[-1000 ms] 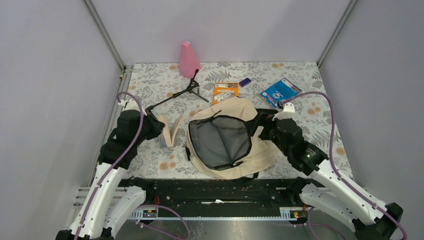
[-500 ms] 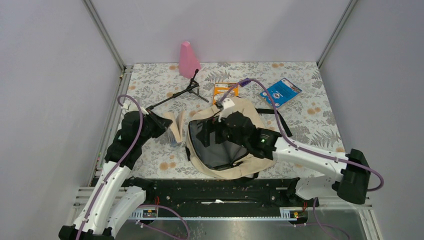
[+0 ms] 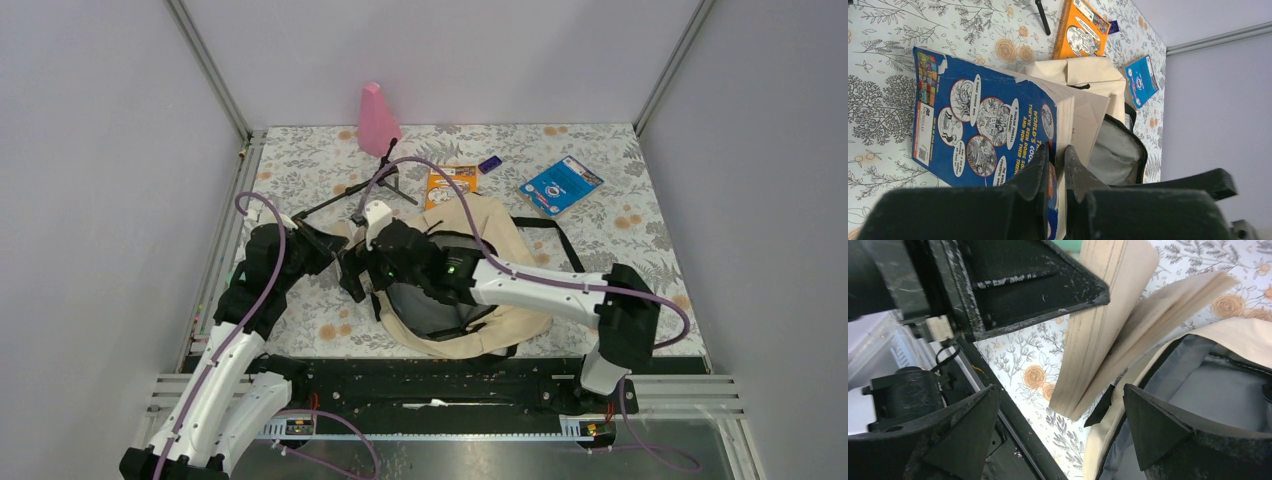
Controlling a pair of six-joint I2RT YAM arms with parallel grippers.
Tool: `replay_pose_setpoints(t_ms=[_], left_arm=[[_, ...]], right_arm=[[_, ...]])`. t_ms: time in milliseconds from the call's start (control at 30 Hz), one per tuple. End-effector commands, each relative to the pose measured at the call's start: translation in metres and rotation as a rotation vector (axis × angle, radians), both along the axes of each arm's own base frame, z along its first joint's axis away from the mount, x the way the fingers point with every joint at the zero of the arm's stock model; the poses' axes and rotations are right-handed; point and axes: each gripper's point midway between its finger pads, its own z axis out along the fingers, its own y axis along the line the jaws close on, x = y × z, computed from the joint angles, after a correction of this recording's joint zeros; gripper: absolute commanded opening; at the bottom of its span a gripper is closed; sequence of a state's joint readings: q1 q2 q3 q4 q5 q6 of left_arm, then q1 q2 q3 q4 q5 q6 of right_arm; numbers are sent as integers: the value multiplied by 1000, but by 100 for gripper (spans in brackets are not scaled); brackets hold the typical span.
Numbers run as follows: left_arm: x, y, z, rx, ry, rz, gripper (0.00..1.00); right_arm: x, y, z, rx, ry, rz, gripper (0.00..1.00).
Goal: Pack the student bag
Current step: Pick up the book from the center of the board.
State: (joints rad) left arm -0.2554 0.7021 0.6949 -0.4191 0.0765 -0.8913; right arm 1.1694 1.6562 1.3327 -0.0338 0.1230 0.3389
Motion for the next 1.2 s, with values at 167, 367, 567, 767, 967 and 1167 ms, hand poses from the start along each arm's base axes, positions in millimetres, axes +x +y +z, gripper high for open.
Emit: replay_pose_setpoints(t_ms=[167, 367, 567, 767, 967, 1167], left_arm=[[6, -10, 29, -90, -105, -22, 0], [4, -11, 25, -95, -94, -26, 0], [1, -14, 27, -80, -108, -59, 5], [-4, -8, 37, -6, -177, -80, 80], [-16, -14, 53, 88, -317, -200, 99], [-33, -38, 65, 11, -442, -349, 99]], right_arm=[[26, 24, -8, -66, -76, -93, 95], [52, 25, -15, -95, -126, -227, 77], [64, 11, -9, -94, -170, -320, 20], [67, -25, 19, -38, -225, -407, 0], [69, -66, 53, 128, -141, -387, 0], [68, -119, 97, 341, -57, -336, 0]])
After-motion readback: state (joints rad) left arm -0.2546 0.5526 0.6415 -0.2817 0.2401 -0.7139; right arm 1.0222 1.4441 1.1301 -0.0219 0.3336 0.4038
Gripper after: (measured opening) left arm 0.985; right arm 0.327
